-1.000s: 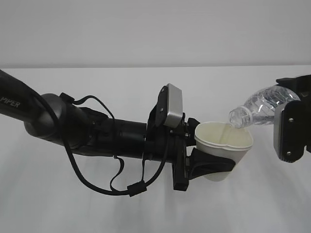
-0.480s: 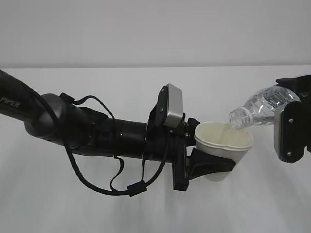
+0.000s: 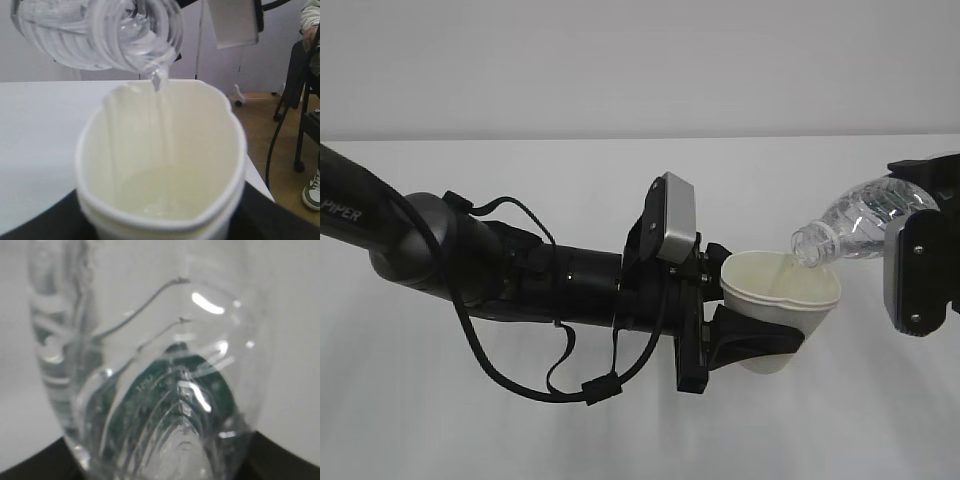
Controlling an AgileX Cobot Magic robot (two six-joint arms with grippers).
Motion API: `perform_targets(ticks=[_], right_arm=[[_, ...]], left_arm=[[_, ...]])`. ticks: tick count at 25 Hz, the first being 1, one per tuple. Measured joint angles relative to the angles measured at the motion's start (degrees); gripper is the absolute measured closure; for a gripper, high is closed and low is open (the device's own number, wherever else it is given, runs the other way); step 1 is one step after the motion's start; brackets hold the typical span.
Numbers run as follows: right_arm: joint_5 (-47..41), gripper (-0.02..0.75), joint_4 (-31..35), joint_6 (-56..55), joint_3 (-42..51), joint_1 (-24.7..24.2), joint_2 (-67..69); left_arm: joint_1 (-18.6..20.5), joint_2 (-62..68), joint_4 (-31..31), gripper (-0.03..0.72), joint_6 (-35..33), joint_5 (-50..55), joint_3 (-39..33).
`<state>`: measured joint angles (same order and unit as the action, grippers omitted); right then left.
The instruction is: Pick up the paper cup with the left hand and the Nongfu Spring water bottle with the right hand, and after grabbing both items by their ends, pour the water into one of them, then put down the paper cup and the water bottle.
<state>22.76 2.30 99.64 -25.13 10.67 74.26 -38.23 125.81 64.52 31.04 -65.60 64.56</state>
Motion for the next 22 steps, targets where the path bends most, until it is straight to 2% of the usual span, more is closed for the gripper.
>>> perform_targets(ticks=[22], right_arm=[[0.0, 0.342, 0.0, 0.89, 0.0, 0.0, 0.0]], left_arm=[[0.0, 0.0, 0.0, 0.292, 0.0, 0.0, 0.0]])
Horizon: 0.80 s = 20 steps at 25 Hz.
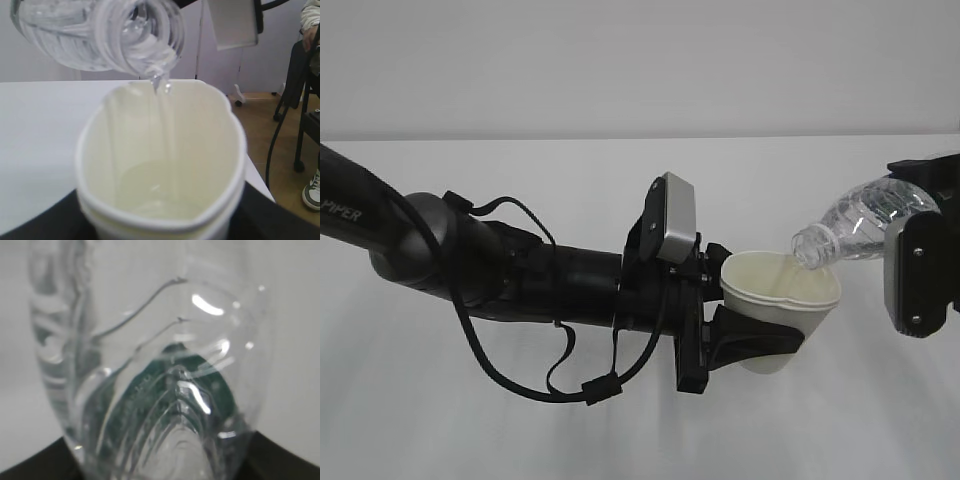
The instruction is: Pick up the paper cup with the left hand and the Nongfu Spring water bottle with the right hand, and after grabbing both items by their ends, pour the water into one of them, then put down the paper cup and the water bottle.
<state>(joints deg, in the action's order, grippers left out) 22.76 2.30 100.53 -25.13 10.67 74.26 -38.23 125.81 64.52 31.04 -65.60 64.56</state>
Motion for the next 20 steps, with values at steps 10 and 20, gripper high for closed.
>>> perform_targets(ticks=[10, 20], right_arm=[[0.0, 0.343, 0.0, 0.1, 0.0, 0.0, 0.0], [0.0, 0.342, 0.0, 0.1, -0.08, 0.0, 0.0]], left_arm=[[0.0, 0.0, 0.0, 0.292, 0.0, 0.0, 0.0], [0.0, 0.0, 0.0, 0.292, 0.0, 0.0, 0.0]])
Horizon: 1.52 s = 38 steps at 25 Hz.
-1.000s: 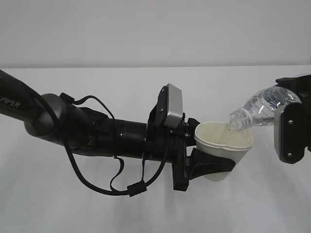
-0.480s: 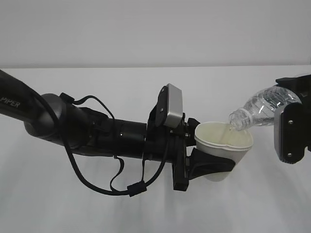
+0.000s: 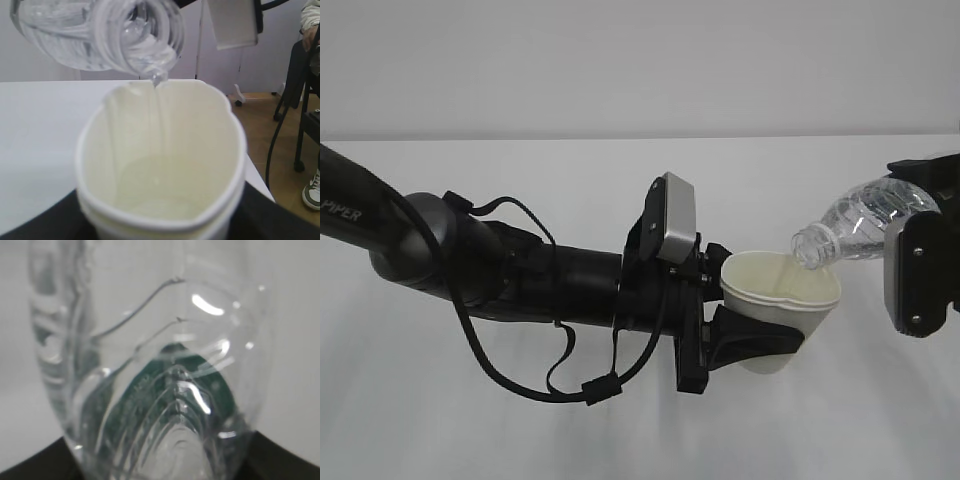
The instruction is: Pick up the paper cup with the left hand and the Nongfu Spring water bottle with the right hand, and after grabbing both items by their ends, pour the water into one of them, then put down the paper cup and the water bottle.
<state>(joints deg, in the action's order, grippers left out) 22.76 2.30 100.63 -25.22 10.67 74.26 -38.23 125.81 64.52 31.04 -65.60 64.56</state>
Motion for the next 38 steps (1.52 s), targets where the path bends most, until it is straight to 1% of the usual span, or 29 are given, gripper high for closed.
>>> perform_targets(ticks=[38], right_arm=[[0.11, 0.342, 0.0, 0.84, 0.0, 0.0, 0.0]], left_arm=[[0.0, 0.0, 0.0, 0.292, 0.0, 0.0, 0.0]])
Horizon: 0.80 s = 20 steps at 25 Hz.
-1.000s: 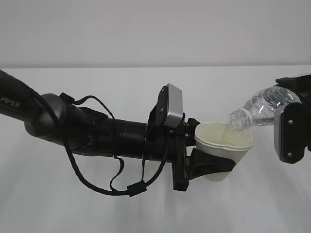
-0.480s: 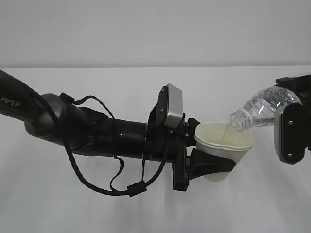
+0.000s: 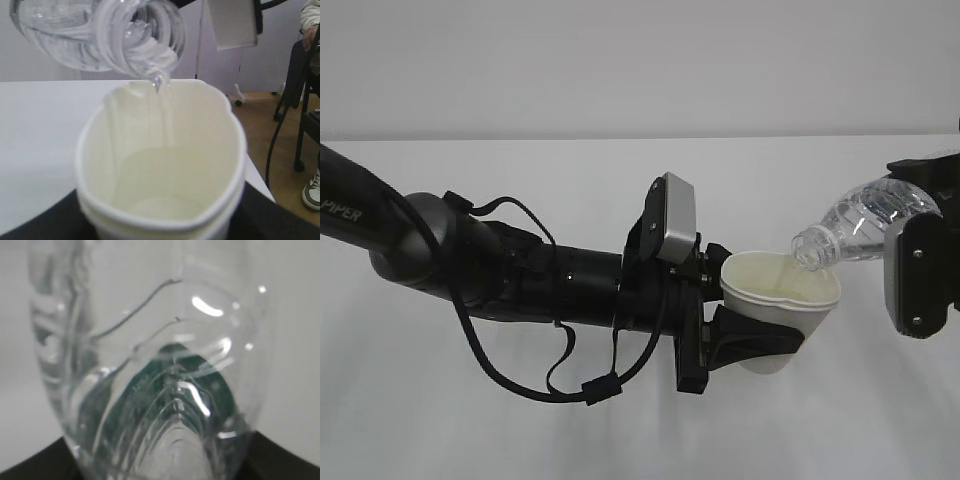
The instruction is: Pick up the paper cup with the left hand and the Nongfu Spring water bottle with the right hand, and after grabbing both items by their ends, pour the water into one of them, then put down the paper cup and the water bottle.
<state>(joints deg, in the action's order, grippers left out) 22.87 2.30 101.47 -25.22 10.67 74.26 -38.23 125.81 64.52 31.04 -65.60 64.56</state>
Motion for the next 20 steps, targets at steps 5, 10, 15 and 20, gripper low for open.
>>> perform_targets(ticks=[5, 10, 15, 20], right_arm=[[0.0, 0.343, 0.0, 0.0, 0.0, 0.0, 0.0], [0.0, 0.343, 0.0, 0.11, 0.0, 0.0, 0.0], [0.0, 0.343, 0.0, 0.11, 0.0, 0.0, 0.0], [0.0, 0.343, 0.0, 0.22, 0.0, 0.0, 0.0]], left_arm=[[0.0, 0.0, 0.0, 0.292, 0.0, 0.0, 0.0], [0.0, 0.0, 0.0, 0.292, 0.0, 0.0, 0.0], [0.0, 0.0, 0.0, 0.292, 0.0, 0.0, 0.0], [0.0, 0.0, 0.0, 0.292, 0.0, 0.0, 0.0]])
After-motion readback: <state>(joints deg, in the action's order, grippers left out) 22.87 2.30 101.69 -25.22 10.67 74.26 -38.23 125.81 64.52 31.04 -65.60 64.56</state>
